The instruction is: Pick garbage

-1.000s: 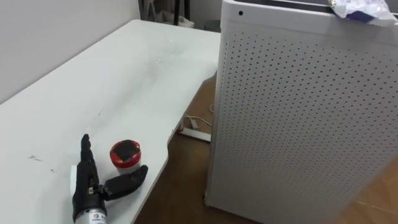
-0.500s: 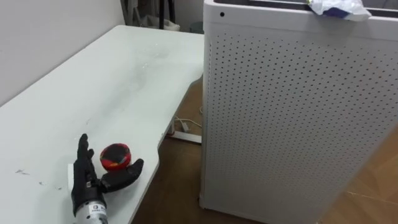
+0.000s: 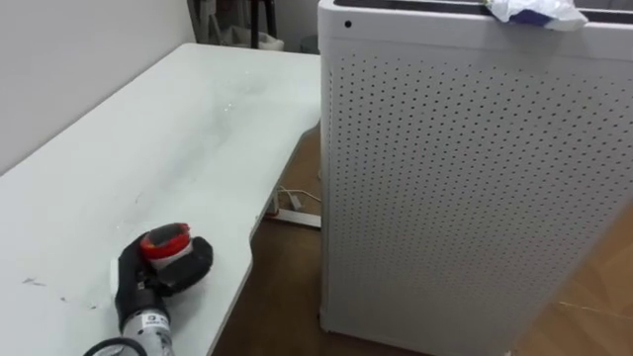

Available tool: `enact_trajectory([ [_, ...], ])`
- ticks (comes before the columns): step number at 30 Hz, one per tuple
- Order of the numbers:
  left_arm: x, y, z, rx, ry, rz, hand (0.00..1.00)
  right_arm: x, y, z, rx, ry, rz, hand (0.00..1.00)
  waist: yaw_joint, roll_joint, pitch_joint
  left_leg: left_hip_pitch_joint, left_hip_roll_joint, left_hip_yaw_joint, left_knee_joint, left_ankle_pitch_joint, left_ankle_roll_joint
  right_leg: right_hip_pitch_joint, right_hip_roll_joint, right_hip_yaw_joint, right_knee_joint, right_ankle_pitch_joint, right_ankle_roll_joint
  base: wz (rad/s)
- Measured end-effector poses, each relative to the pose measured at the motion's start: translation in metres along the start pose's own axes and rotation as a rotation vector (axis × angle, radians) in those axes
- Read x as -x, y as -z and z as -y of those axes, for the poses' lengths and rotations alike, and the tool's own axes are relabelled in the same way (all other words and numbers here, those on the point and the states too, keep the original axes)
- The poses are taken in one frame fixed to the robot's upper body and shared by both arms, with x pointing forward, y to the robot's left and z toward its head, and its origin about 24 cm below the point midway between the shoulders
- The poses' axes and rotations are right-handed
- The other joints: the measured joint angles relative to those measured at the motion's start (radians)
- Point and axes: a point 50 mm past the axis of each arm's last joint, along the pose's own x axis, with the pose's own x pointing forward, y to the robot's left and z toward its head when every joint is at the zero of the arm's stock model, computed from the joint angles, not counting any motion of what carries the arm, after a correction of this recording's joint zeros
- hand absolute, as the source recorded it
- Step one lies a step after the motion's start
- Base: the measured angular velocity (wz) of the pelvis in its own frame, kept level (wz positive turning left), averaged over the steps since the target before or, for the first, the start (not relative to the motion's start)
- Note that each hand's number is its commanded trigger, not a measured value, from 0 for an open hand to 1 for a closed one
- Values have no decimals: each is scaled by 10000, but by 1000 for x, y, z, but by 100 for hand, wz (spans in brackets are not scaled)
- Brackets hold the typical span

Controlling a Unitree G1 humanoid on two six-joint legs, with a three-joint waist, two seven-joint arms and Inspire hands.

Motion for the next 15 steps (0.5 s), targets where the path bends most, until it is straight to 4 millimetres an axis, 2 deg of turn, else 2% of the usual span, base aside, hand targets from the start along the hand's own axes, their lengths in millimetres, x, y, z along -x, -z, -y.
enact_trajectory([
  [6,6,-2,29,89,1737,7,100,0,-2,0,37,4,80,100,-73,-113,52,-12,27,183,-5,0,0,-115,17,193,14,-1,1,-10],
  [9,12,-12,47,96,2891,277,100,-2,-6,-1,32,-17,203,100,-86,-202,45,-342,48,191,71,0,0,-422,33,173,69,21,-15,0],
  [15,31,-30,83,314,5417,1018,100,-7,-20,-7,308,-176,437,100,-4,-193,52,-414,52,171,61,1,-3,-477,45,236,11,41,-19,0],
])
